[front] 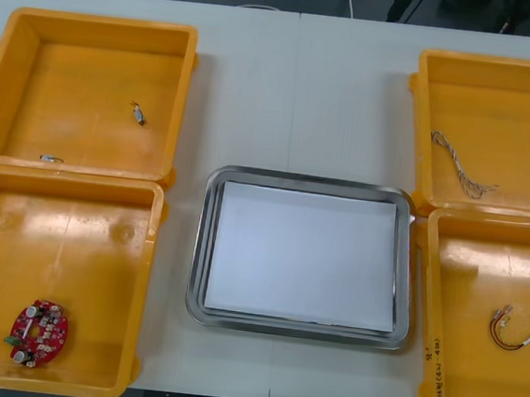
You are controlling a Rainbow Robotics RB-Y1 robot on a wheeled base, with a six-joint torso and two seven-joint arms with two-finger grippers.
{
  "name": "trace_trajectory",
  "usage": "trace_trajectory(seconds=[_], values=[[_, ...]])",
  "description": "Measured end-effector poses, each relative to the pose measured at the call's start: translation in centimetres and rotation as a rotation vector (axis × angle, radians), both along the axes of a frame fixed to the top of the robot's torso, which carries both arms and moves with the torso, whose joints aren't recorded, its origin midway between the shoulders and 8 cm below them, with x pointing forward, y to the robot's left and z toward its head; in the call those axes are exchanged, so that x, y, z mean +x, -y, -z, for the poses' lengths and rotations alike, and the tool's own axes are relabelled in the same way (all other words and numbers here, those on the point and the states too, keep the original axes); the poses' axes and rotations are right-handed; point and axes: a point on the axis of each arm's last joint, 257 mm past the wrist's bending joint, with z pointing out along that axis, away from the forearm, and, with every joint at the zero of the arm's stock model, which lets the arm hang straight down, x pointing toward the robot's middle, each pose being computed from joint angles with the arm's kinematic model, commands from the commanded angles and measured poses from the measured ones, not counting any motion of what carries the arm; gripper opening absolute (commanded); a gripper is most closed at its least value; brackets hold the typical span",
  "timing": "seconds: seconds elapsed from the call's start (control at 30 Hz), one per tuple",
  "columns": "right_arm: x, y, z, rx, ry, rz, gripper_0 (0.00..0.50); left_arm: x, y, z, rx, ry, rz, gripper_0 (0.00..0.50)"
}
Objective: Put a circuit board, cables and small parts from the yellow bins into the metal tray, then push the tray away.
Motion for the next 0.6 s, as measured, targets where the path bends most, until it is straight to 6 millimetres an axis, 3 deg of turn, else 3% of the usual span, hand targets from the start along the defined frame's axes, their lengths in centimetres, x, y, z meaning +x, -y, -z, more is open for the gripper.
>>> trace_trajectory(seconds=[0.6], values=[[0.00, 0.00, 0.00, 0.000, 0.000, 0.000, 0.500, 0.00, 0.00, 0.00, 0.000, 0.000, 0.000, 0.500]])
